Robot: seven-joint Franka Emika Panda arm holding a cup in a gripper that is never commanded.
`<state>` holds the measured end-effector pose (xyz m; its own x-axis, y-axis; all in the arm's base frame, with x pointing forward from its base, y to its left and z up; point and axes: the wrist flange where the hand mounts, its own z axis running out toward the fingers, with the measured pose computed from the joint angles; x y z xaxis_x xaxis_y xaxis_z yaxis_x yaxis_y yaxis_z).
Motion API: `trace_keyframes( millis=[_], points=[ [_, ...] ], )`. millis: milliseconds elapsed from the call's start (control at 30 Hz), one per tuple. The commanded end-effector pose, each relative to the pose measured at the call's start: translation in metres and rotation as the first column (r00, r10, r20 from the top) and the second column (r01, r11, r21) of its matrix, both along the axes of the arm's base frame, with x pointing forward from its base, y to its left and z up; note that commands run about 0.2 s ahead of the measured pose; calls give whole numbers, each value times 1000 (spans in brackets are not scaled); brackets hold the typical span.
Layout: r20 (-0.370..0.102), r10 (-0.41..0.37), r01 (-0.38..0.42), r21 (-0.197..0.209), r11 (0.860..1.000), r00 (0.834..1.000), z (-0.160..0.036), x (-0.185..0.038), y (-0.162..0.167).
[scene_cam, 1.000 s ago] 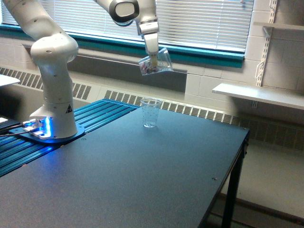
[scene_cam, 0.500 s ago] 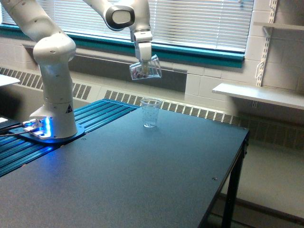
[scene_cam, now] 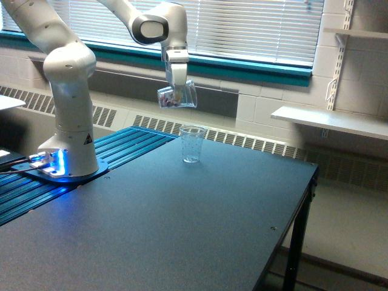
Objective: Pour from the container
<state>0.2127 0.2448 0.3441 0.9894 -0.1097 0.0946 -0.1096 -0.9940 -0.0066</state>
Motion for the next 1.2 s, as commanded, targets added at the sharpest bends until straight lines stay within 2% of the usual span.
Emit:
trace_keyframes(
  millis=[33,533,833,1200],
  points=[
    [-39,-38,38,-22,999,998,-15,0,-5],
    [-94,-62,54,-81,995,994,-43,-2,4],
    [-136,-90,78,-90,993,987,-50,0,17],
    [-186,-112,100,-75,992,976,-48,2,38]
  ],
)
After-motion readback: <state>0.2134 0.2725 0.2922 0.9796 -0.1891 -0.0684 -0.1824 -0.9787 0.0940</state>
